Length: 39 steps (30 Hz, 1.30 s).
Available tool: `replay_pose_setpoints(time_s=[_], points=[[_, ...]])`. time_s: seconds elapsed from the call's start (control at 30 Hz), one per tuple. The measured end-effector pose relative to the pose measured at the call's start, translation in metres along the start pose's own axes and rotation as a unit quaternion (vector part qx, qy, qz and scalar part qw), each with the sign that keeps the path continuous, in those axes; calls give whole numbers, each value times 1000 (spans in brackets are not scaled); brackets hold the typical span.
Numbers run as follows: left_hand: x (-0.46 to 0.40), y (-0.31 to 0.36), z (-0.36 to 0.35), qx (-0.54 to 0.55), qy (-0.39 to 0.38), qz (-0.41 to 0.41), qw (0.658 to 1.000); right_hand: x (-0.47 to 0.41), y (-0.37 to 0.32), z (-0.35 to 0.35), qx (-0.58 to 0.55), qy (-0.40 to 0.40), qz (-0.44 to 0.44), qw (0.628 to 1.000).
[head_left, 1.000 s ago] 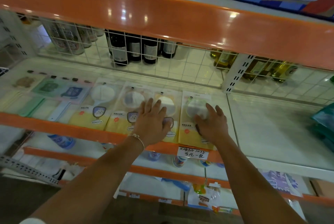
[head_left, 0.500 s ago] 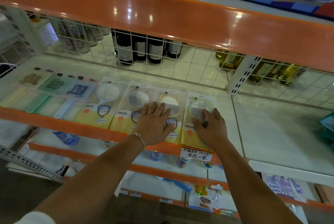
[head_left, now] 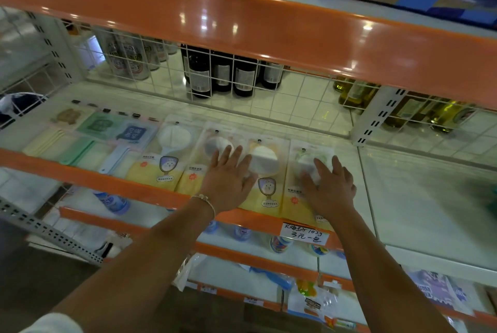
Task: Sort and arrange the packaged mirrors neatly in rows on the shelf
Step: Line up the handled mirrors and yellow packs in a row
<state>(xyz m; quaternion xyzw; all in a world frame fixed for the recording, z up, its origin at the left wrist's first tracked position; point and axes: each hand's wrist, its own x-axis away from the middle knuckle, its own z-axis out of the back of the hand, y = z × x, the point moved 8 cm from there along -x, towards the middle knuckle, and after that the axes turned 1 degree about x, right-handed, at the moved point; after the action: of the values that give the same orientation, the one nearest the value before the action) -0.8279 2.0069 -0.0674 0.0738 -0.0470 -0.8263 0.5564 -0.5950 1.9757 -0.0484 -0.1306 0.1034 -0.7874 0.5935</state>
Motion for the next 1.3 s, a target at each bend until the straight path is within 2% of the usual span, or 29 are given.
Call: replay_pose_setpoints(time_s=[0.17,0.43,0.6,0.83,1.03,1.13,1.3], points=[[5,-41,9,-21,3,77,997,9,-50,0,3,8,66,998],[8,-53,5,2,-21,73,997,20,-81,-10,-15,-10,88,996],[16,-83,8,17,-27,124,992,22,-83,-12,-18,-12,81,996],[19,-86,5,5,-37,122,992,22,-87,-14,-22,-7,73,997],[21,-106,26,2,21,154,988,19,-76,-9,-24,10,55,998],[24,-123,21,13,-13,195,981,18,-67,-9,-23,13,41,999],[26,-124,14,8,-33,198,980,13,-40,-3,-20,19,-19,999]])
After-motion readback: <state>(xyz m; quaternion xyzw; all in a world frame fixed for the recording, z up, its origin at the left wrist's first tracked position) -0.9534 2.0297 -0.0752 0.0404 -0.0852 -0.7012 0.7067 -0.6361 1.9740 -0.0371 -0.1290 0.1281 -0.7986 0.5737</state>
